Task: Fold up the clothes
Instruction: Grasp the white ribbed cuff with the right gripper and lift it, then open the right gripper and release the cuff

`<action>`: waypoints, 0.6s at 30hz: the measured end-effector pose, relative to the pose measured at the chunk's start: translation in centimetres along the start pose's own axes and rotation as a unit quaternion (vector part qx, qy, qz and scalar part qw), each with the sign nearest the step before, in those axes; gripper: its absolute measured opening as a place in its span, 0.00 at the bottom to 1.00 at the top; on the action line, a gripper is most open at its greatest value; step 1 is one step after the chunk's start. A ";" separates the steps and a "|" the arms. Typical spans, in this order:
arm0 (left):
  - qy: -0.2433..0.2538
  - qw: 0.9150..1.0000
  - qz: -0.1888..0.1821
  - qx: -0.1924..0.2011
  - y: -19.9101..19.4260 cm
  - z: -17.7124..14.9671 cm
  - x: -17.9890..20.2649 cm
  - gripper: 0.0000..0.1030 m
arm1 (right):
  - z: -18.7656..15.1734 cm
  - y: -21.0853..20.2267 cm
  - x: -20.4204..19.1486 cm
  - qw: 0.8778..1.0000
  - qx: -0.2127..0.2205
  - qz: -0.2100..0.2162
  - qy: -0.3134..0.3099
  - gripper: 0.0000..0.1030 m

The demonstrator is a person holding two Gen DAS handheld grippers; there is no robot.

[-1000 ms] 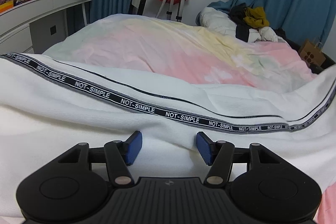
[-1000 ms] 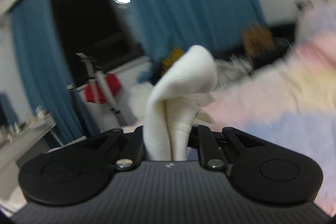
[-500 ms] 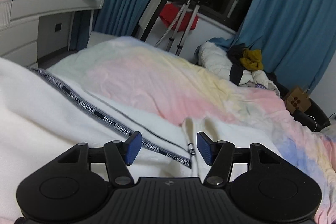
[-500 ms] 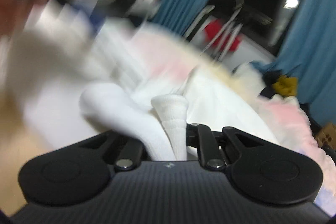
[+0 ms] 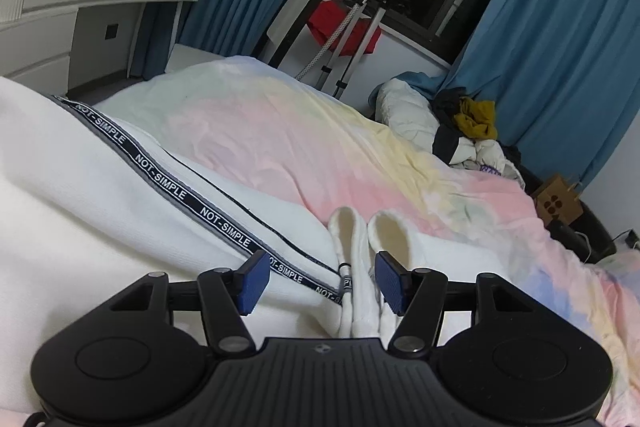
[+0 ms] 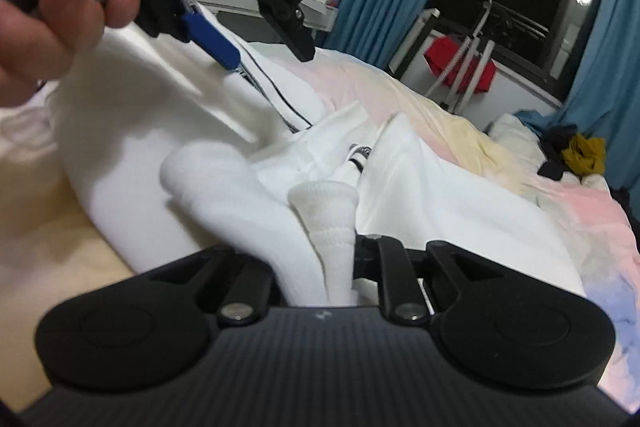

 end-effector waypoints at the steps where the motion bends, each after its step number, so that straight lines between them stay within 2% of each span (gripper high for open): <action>1: 0.002 1.000 0.002 0.002 -0.2 -0.1 -0.1 0.59 | 0.3 -0.3 0.1 1.000 0.001 0.005 0.007 0.16; 2: -0.001 1.000 0.006 0.001 -0.7 -0.3 -0.4 0.59 | 0.6 -0.6 0.2 1.000 0.001 0.011 0.014 0.19; 7: -0.036 0.999 0.039 -0.004 -4.6 -1.1 -3.5 0.61 | 1.3 -1.4 0.3 0.995 -0.012 0.066 0.078 0.46; 9: -0.064 0.996 0.059 -0.001 -6.9 -1.2 -5.5 0.68 | 1.3 -2.1 0.2 0.992 -0.021 0.078 0.101 0.61; 10: -0.080 0.994 0.067 0.004 -8.0 -1.3 -6.5 0.76 | 1.2 -2.6 0.3 0.989 -0.026 0.092 0.116 0.66; 11: -0.092 0.993 0.076 0.006 -9.0 -1.3 -7.5 0.78 | 1.2 -3.1 0.3 0.985 -0.031 0.106 0.132 0.70; 15: -0.139 0.984 0.110 0.013 -12.5 -1.7 -11.4 0.78 | 0.8 -6.0 1.0 0.976 -0.043 0.132 0.169 0.70; 18: -0.188 0.975 0.116 0.017 -14.2 -2.0 -13.9 0.79 | -0.2 -7.8 3.6 0.975 -0.041 0.088 0.201 0.70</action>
Point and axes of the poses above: each gripper's, at about its wrist camera, not at the fingertips, and y roughly the way its jaws point, x to its right, z to its top, the point moved 8 cm from there along y, roughly the way its jaws point, and after that the axes turned 5 degrees about y, right-handed, at the moved point
